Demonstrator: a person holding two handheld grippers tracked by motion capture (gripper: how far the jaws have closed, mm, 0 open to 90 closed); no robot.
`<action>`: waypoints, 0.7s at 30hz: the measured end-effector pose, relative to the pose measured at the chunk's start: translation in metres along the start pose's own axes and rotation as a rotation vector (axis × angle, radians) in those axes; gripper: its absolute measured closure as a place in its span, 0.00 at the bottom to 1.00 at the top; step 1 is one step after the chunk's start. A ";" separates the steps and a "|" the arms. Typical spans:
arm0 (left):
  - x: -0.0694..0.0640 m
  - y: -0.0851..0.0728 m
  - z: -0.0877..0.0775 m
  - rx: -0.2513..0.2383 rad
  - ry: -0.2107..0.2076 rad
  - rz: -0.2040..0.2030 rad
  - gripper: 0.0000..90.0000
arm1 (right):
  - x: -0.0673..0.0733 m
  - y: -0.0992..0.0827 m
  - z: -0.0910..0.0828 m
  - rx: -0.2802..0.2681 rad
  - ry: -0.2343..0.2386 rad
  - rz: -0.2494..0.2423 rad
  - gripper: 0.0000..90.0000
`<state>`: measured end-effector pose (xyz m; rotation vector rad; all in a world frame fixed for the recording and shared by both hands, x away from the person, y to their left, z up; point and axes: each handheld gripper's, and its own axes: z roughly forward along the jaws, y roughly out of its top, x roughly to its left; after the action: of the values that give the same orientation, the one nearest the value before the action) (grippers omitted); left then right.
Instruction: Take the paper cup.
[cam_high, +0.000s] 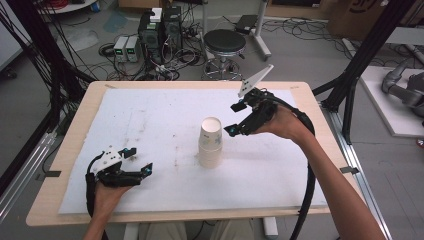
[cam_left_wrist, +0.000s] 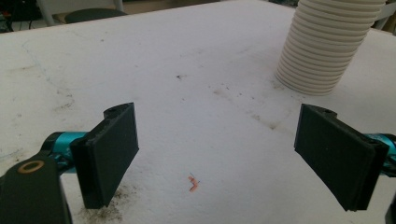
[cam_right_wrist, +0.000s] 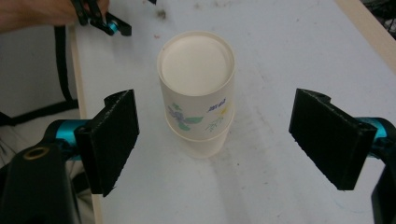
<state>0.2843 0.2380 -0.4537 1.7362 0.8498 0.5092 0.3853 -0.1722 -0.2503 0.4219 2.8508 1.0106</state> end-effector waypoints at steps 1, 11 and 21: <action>0.000 0.000 0.000 0.000 0.000 0.000 0.15 | 0.000 0.003 0.003 0.010 0.005 -0.001 0.18; 0.000 0.000 0.000 0.004 -0.004 0.002 0.15 | 0.003 0.028 0.026 0.100 0.025 -0.064 0.18; 0.000 0.000 0.000 0.005 -0.004 -0.002 0.15 | 0.005 0.037 0.039 0.150 0.027 -0.078 0.18</action>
<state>0.2850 0.2381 -0.4536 1.7404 0.8507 0.5028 0.3955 -0.1201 -0.2574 0.3070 2.9526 0.7990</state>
